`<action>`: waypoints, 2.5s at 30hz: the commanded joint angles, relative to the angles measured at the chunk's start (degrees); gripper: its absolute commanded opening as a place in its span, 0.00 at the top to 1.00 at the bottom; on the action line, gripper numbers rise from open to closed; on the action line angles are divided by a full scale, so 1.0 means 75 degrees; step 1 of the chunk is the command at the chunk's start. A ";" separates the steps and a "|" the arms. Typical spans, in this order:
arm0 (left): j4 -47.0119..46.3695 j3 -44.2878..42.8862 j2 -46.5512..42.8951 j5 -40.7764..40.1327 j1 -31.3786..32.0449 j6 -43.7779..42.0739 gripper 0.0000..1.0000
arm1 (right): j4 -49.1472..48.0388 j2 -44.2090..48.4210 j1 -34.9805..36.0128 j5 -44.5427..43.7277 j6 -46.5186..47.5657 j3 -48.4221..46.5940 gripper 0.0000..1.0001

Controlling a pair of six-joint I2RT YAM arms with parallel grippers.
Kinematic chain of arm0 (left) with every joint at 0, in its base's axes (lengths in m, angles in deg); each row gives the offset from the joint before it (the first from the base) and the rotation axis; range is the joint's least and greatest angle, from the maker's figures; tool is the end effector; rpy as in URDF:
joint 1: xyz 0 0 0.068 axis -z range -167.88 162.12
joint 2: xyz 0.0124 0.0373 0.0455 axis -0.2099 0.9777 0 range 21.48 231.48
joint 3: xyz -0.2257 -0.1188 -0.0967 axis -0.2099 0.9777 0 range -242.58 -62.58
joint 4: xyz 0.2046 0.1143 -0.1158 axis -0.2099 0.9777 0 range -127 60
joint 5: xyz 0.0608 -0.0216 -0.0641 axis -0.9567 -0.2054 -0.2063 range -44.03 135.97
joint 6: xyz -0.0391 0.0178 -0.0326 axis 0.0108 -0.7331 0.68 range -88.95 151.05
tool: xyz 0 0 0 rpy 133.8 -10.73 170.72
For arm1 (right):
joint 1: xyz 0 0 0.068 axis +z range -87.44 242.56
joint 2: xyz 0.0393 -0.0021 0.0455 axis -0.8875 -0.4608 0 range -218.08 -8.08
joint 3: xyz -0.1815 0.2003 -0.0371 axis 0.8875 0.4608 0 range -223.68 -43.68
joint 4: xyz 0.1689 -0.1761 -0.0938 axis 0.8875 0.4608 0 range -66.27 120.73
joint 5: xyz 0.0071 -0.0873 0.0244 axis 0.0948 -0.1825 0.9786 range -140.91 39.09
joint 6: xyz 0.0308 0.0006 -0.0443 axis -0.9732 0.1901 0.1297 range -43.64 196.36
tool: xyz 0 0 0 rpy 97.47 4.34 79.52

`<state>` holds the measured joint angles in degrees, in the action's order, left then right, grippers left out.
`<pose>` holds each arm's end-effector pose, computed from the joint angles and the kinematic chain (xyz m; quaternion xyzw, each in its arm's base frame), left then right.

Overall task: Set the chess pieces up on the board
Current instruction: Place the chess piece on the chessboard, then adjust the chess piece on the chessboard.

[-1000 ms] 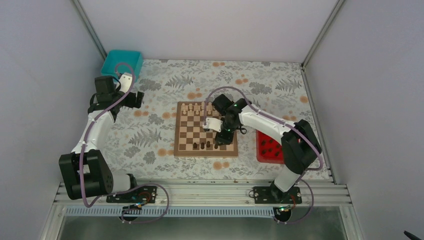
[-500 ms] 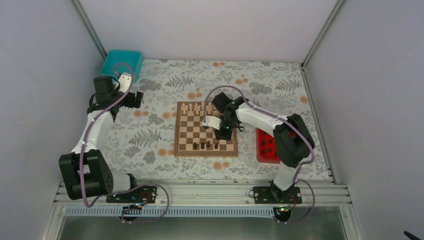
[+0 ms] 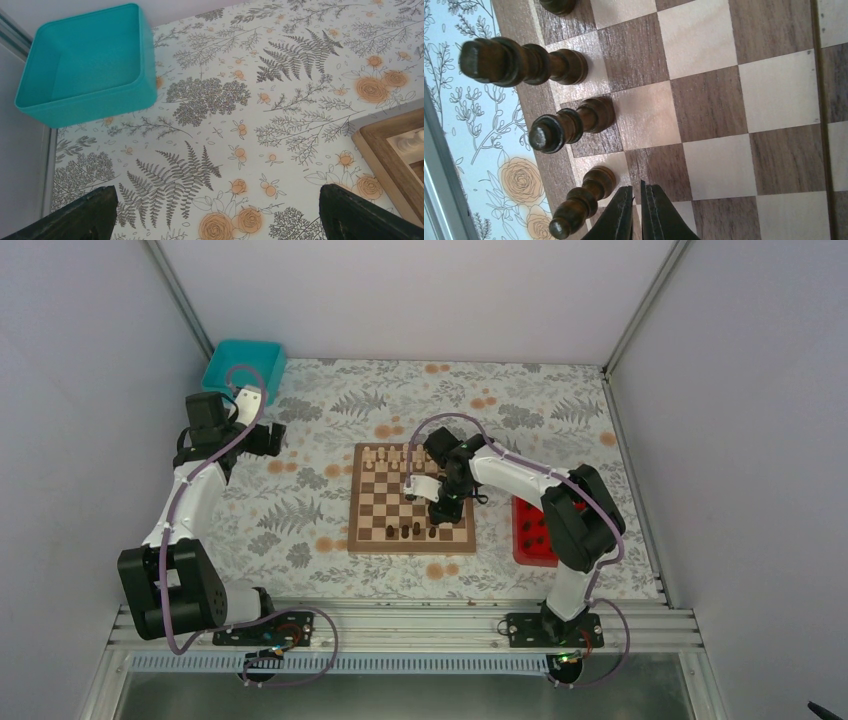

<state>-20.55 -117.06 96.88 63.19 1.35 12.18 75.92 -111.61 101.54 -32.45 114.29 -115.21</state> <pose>0.2864 0.0437 0.2719 0.1288 0.8794 -0.0176 0.4581 0.2512 0.2176 0.1840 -0.6194 0.7669 0.1606 0.0485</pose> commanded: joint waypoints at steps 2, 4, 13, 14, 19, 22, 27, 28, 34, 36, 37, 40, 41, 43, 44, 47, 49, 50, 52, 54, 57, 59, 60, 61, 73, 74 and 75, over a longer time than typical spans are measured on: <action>0.0032 0.0010 0.0061 0.0168 -0.0030 -0.0050 0.00 | 0.0194 -0.0036 0.0086 0.0368 0.0177 0.0007 0.92; 0.0027 0.0009 0.0071 0.0166 -0.0030 -0.0050 0.00 | 0.0241 -0.0033 0.0099 0.0389 0.0192 0.0005 0.92; 0.0052 -0.0014 0.0085 0.0167 -0.0030 -0.0050 0.00 | 0.0320 -0.0085 0.0100 0.0442 0.0249 0.0062 0.92; 0.0054 -0.0012 0.0084 0.0157 -0.0024 -0.0050 0.00 | 0.0334 -0.0103 0.0099 0.0433 0.0240 0.0059 0.92; 0.0056 -0.0016 0.0086 0.0166 -0.0030 -0.0050 0.00 | 0.0531 -0.0203 0.0111 0.0543 0.0304 0.0043 0.92; 0.0039 -0.0011 0.0086 0.0165 -0.0030 -0.0050 0.00 | 0.0516 -0.0179 0.0111 0.0458 0.0290 0.0070 0.91; 0.0033 -0.0008 0.0085 0.0172 -0.0033 -0.0050 0.00 | 0.0324 -0.0127 0.0114 0.0286 0.0204 0.0042 0.86; 0.0031 -0.0006 0.0088 0.0181 -0.0039 -0.0050 0.00 | 0.0181 -0.0083 0.0108 0.0170 0.0141 0.0053 0.85; 0.0025 -0.0002 0.0087 0.0158 -0.0036 -0.0044 0.00 | -0.0268 -0.0095 0.0117 -0.0132 0.0047 -0.0237 0.83; 0.0027 -0.0008 0.0084 0.0148 -0.0040 -0.0039 0.00 | -0.0236 -0.0265 0.0150 -0.0189 0.0088 -0.0415 0.84; 0.0033 -0.0010 0.0074 0.0146 -0.0041 -0.0038 0.00 | -0.0209 -0.0346 0.0173 -0.0234 0.0125 -0.0495 0.84; 0.0016 -0.0002 0.0052 0.0125 -0.0042 -0.0038 0.00 | -0.0201 -0.0572 0.0224 -0.0238 0.0217 -0.0756 0.85; 0.0018 -0.0002 0.0049 0.0120 -0.0041 -0.0038 0.00 | -0.0182 -0.0651 0.0234 -0.0201 0.0242 -0.0858 0.85; 0.0015 -0.0002 0.0055 0.0108 -0.0041 -0.0038 0.00 | -0.0074 -0.0811 0.0276 -0.0090 0.0310 -0.1121 0.85; 0.0020 -0.0002 0.0050 0.0109 -0.0047 -0.0038 0.00 | -0.0024 -0.0897 0.0310 -0.0038 0.0345 -0.1230 0.85; 0.0011 -0.0002 0.0049 0.0102 -0.0053 -0.0038 0.00 | 0.0058 -0.1114 0.0410 -0.0024 0.0434 -0.1510 0.86; 0.0009 -0.0008 0.0065 0.0107 -0.0047 -0.0038 0.00 | 0.0128 -0.1230 0.0447 -0.0002 0.0475 -0.1686 0.86; 0.0011 -0.0013 0.0074 0.0107 -0.0053 -0.0038 0.00 | 0.0173 -0.1290 0.0461 0.0036 0.0506 -0.1778 0.86; 0.0022 -0.0002 0.0072 0.0107 -0.0053 -0.0038 0.00 | 0.0297 -0.1339 0.0490 0.0128 0.0558 -0.1862 0.87; 0.0011 0.0008 0.0061 0.0107 -0.0053 -0.0038 0.00 | 0.0458 -0.1371 0.0518 0.0220 0.0623 -0.1942 0.89; 0.0001 0.0010 0.0061 0.0119 -0.0059 -0.0038 0.00 | 0.0641 -0.1384 0.0576 0.0243 0.0658 -0.1931 0.91; 0.0008 0.0005 0.0061 0.0134 -0.0063 -0.0040 0.00 | 0.0741 -0.1359 0.0608 0.0238 0.0671 -0.1874 0.91; 0.0009 0.0009 0.0060 0.0125 -0.0065 -0.0035 0.00 | 0.0772 -0.1336 0.0623 0.0236 0.0662 -0.1847 0.91; -0.0003 0.0017 0.0050 0.0120 -0.0065 -0.0038 0.00 | 0.0814 -0.1312 0.0635 0.0258 0.0671 -0.1822 0.92; -0.0020 0.0034 0.0028 0.0131 -0.0088 -0.0038 0.00 | 0.1090 -0.1189 0.0837 0.0355 0.0616 -0.1639 0.92; -0.0018 0.0033 0.0026 0.0134 -0.0097 -0.0038 0.00 | 0.1103 -0.1166 0.0838 0.0340 0.0619 -0.1617 0.92; -0.0020 0.0033 0.0025 0.0137 -0.0100 -0.0038 0.00 | 0.1093 -0.1146 0.0838 0.0315 0.0599 -0.1593 0.92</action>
<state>-20.55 -117.06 96.96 63.21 1.05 12.20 82.98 -121.03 107.25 -30.92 118.53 -128.11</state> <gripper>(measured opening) 0.999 0.081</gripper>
